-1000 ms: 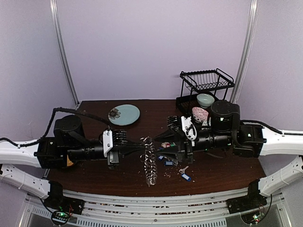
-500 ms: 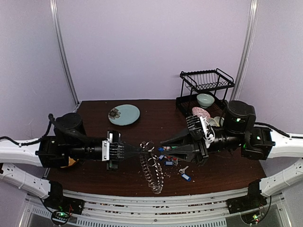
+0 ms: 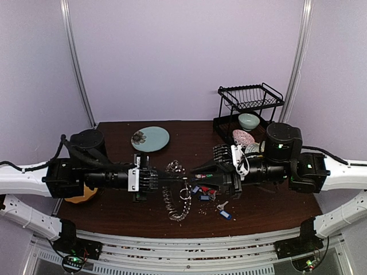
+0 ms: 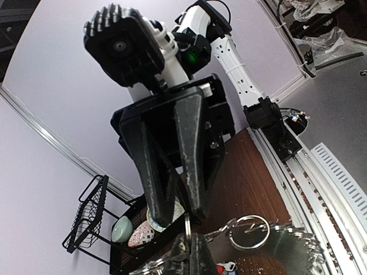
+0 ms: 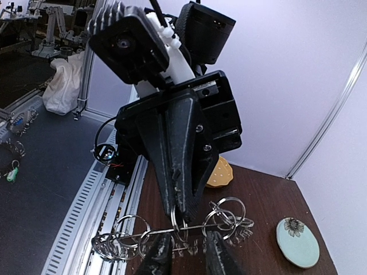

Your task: Put the keys on the keyring

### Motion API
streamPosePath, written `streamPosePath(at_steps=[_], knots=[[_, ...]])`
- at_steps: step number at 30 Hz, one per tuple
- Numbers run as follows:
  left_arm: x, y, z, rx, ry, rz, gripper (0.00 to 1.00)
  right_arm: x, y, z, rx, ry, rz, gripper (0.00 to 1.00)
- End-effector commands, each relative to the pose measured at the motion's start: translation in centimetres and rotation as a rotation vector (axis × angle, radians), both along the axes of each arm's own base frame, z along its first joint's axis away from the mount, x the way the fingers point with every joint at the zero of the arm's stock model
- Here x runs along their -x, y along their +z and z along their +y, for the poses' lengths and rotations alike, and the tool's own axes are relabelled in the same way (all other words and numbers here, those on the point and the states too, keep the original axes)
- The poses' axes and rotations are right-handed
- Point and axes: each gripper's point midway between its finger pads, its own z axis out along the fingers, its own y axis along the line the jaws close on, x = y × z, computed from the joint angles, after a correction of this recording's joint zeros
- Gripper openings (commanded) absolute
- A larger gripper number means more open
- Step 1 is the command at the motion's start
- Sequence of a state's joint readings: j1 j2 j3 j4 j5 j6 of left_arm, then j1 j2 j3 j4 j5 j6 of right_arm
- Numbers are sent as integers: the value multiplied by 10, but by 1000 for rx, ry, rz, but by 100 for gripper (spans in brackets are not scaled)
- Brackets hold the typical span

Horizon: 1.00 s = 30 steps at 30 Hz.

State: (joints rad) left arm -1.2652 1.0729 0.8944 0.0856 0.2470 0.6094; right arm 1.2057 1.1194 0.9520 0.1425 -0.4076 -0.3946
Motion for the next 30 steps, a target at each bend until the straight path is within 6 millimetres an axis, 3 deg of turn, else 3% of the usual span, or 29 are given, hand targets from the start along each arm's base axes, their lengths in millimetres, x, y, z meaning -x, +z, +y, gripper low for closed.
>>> streamPosePath(at_steps=[1, 13, 18, 30], knots=[[-1, 27, -1, 60, 6, -38, 0, -5, 21, -1, -40, -36, -38, 28], [-4, 29, 0, 61, 23, -38, 0, -7, -3, 7, 69, -19, -74, 32], [-5, 28, -1, 58, 29, -32, 0, -5, -3, 6, 66, -5, -76, 24], [-11, 23, -3, 39, 61, -19, 0, -6, -6, 11, 66, -1, -63, 17]])
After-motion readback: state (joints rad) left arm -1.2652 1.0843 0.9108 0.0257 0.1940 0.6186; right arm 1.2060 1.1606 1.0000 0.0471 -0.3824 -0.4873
